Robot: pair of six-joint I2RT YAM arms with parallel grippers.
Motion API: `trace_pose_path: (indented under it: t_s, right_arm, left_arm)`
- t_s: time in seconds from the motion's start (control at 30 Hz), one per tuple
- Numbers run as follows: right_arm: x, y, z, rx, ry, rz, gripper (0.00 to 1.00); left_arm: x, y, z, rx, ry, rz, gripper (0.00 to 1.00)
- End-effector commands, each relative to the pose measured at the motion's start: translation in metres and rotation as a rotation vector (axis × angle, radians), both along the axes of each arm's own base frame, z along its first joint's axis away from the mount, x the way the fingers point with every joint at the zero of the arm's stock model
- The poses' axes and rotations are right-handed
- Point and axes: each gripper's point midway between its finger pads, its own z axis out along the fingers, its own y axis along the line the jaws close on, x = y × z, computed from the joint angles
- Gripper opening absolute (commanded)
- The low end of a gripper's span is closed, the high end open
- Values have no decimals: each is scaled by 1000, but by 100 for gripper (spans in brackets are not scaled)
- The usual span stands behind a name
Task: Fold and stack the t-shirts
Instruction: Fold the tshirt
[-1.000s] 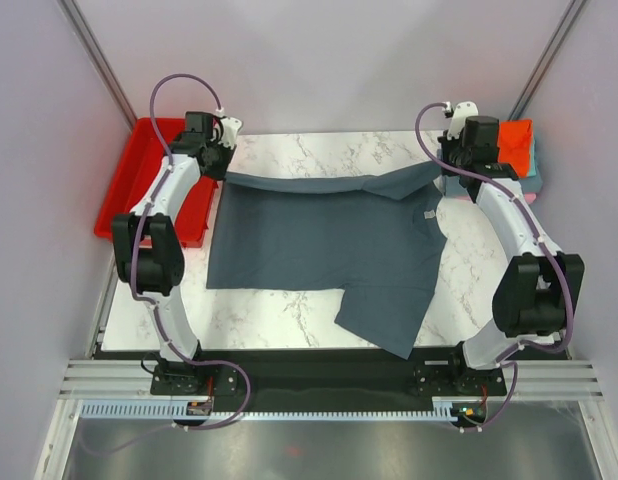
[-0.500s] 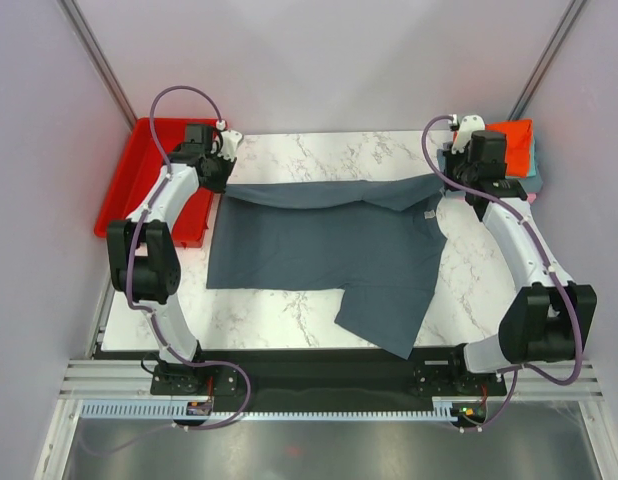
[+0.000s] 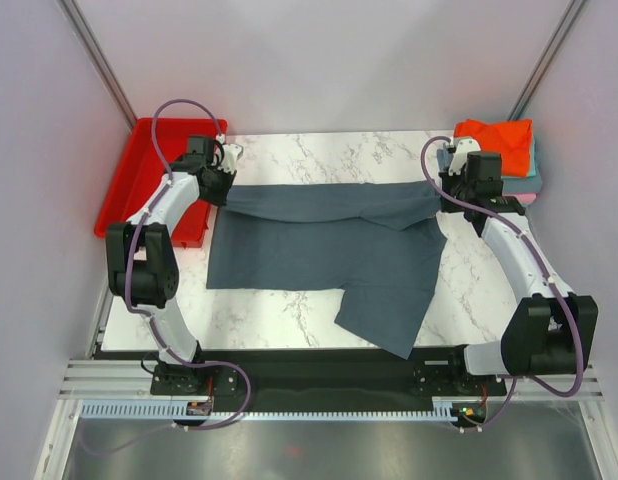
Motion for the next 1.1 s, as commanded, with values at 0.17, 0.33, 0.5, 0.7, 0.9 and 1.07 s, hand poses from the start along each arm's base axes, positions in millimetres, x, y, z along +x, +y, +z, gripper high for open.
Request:
trace_pose_path:
  t_s: [0.17, 0.33, 0.5, 0.7, 0.9, 1.07]
  right_arm:
    - [-7, 6, -6, 39, 1, 14, 0]
    - [-7, 10, -14, 65, 21, 17, 0]
    - [-6, 11, -13, 66, 23, 21, 0]
    - [-7, 10, -17, 60, 37, 22, 0]
    - [-5, 10, -27, 52, 67, 36, 0]
    - [-3, 9, -29, 34, 71, 46, 0]
  left_arm:
    - [-10, 5, 0, -15, -3, 51, 2]
    - [-23, 7, -15, -11, 41, 54, 2]
    - [-36, 10, -23, -9, 69, 61, 2]
    - [-30, -2, 16, -18, -33, 32, 2]
    - [-11, -5, 35, 83, -116, 48, 99]
    - [-4, -24, 39, 25, -118, 15, 99]
